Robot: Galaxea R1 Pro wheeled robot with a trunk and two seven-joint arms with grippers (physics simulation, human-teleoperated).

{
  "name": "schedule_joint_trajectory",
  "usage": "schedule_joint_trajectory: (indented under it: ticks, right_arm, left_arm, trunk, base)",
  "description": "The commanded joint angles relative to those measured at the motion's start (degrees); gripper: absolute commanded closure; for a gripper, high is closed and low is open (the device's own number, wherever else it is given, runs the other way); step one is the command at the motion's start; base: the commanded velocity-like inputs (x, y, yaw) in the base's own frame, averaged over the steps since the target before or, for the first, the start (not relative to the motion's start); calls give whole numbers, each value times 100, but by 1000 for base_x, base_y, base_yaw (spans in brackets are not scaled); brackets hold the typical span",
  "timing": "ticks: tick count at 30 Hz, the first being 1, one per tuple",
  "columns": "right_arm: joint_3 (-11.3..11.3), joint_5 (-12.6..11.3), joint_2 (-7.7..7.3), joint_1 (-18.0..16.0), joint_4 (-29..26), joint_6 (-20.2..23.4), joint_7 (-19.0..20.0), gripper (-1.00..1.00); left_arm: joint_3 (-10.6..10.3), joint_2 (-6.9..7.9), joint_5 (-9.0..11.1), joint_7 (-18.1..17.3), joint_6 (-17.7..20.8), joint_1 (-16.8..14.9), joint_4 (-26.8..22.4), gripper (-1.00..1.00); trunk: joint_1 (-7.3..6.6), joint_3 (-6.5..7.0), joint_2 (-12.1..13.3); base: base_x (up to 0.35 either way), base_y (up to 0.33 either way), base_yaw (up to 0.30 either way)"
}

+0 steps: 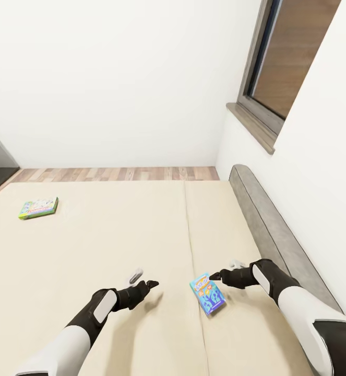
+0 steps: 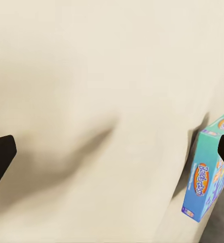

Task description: Put all the toys in the child's room - the three board games (two on the bed and one on the table), the two jigsaw puzzles on the table, and the tennis ball on the table - inside the toy box on the table in the child's room.

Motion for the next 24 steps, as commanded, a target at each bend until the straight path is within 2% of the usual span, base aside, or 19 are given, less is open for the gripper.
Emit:
schedule_joint_trajectory:
  ticks: [1,24]
  right_arm:
    - [8,-52,-3,-2,-6,43,-13,-100]
    - [13,-67,10,-1,-6,50,5,-100]
  left_arm:
    - [43,-6,12,-5,50,-2,-4,-100]
    - [43,-6,11,-7,43,30,-4,-100]
  trunk:
    - [0,-13,-2]
    - [0,-215,-2]
  base:
    - [0,0,0]
    - [0,0,0]
